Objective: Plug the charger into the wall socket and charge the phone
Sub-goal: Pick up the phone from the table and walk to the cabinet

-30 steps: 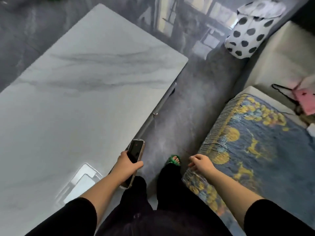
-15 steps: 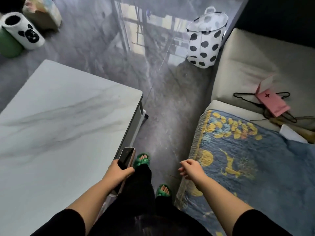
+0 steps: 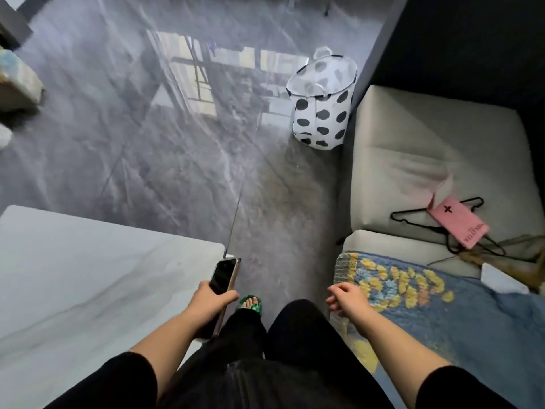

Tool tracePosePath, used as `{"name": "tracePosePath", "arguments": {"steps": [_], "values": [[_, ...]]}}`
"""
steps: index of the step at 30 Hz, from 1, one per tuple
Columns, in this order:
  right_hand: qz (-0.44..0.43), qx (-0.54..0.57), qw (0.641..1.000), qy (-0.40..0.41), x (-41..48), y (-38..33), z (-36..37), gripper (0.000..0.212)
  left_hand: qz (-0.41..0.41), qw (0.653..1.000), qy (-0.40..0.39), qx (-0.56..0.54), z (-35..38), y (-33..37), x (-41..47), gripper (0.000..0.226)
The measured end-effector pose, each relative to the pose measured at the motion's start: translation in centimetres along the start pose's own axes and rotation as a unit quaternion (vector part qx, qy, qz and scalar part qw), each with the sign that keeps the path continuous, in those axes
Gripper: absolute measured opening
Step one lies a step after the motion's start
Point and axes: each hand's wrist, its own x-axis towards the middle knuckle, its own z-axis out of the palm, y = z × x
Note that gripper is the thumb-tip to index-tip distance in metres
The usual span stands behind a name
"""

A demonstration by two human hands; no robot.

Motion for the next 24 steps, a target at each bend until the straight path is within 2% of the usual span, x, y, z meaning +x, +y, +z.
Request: {"name": "tracePosePath", "arguments": {"steps": [5,8,13,18,24], "values": [[0.021,-0.030,0.999,0.008,4.5,-5.7,-4.2,0.019,0.034,0.998,-0.009,-0.045,0.1,9.1,4.8,0.052],[0.004,-0.063,0.998,-0.007,8.2,-10.7,-6.4,0.018,0.000,0.996,-0.002,-0.085,0.3,13.3,8.1,0.062],[-0.070,-0.206,0.975,-0.047,15.0,-22.3,-7.7,0.022,-0.049,0.985,0.055,-0.157,-0.1,18.8,12.1,0.077],[-0.152,-0.320,0.926,-0.129,18.1,-34.7,-2.9,0.019,-0.104,0.961,0.130,-0.223,-2.8,20.9,13.5,0.065],[-0.231,-0.400,0.860,-0.218,19.5,-46.5,7.5,0.015,-0.171,0.913,0.205,-0.308,-8.1,19.6,14.1,0.048]]}}
